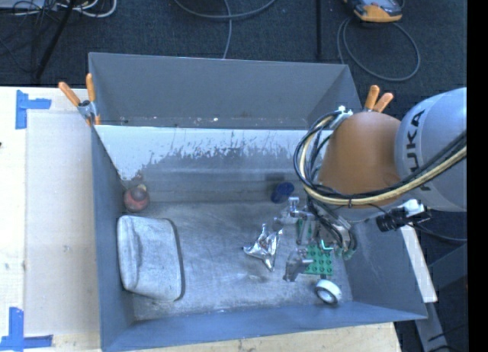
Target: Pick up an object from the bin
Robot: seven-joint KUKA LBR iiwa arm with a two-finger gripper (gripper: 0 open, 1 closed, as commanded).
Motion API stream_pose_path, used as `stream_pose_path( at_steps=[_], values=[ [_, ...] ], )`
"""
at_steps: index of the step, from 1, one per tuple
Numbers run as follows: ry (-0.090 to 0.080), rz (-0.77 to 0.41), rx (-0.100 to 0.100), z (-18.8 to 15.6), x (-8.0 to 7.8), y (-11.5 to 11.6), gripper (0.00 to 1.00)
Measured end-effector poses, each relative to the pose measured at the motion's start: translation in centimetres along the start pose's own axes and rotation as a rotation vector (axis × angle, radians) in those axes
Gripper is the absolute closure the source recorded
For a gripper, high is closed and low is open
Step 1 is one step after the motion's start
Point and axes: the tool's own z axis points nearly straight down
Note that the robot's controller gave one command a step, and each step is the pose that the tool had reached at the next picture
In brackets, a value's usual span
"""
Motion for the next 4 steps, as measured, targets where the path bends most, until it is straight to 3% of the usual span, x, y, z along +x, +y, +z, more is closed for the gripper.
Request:
stream_pose_path(
  at_steps=[1,2,3,4],
  values=[
    [-0.011,-0.217,0.0,7.3,-3.1,-1.4,0.0],
    [-0.007,-0.239,0.001,4.4,-1.4,-0.5,0.0],
    [-0.01,-0.203,0.001,3.0,-2.8,-1.7,0.0],
    [-0.013,-0.278,0.001,7.4,-2.7,-1.1,0.0]
  ],
)
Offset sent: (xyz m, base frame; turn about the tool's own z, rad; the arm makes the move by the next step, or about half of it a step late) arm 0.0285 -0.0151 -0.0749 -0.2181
